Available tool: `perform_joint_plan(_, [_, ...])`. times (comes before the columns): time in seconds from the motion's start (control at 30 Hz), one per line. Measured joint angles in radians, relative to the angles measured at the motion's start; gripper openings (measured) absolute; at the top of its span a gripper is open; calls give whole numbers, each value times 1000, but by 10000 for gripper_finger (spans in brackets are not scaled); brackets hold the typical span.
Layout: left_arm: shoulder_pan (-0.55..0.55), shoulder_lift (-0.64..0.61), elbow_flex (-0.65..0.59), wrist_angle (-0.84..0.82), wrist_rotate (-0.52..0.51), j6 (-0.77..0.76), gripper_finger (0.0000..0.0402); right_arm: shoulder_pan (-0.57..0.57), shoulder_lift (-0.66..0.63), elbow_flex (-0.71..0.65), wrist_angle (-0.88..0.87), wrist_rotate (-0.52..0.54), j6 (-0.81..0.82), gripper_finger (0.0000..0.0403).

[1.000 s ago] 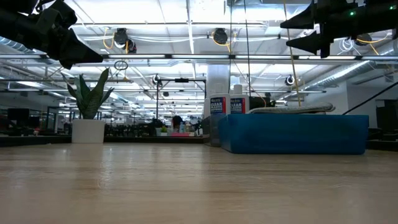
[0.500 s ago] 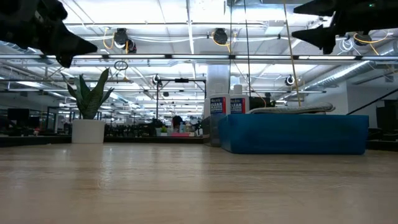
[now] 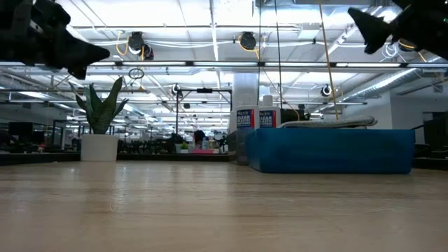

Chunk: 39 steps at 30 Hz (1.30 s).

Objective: Pick & Place Kitchen Items
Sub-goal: Return to Home Position

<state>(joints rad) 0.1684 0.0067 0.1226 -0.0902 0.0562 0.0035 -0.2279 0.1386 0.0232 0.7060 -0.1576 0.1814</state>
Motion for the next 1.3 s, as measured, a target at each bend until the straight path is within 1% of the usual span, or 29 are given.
perform_joint_plan(0.07, [0,-1,0,12,-6,9,26,1,2,4,-59,-24,8,325])
perform_joint_plan(0.2, [-1,0,-2,7,3,18,26,0,0,3,-70,-78,-5,325])
perform_joint_plan(0.33, [0,-1,-2,4,40,25,26,0,6,2,-186,-76,-45,325])
perform_joint_plan(0.43, [-1,-1,-2,5,58,27,26,0,4,1,-253,-51,-69,325])
perform_joint_plan(0.53, [0,-1,-2,7,54,33,26,-1,5,1,-330,-40,-91,325])
perform_joint_plan(0.7, [0,-1,-2,15,40,64,26,-1,5,0,-372,84,-99,325])
perform_joint_plan(0.8, [-1,-1,-2,13,40,117,26,-1,5,-1,-431,152,-126,325])
perform_joint_plan(0.9, [0,-1,-2,13,40,155,26,-1,11,-1,-485,183,-178,325])
perform_joint_plan(1.07, [0,-1,-2,13,40,144,26,-1,27,-9,-545,183,-172,325])
perform_joint_plan(1.3, [-1,0,-2,13,40,146,26,-1,35,-9,-547,183,-167,325])
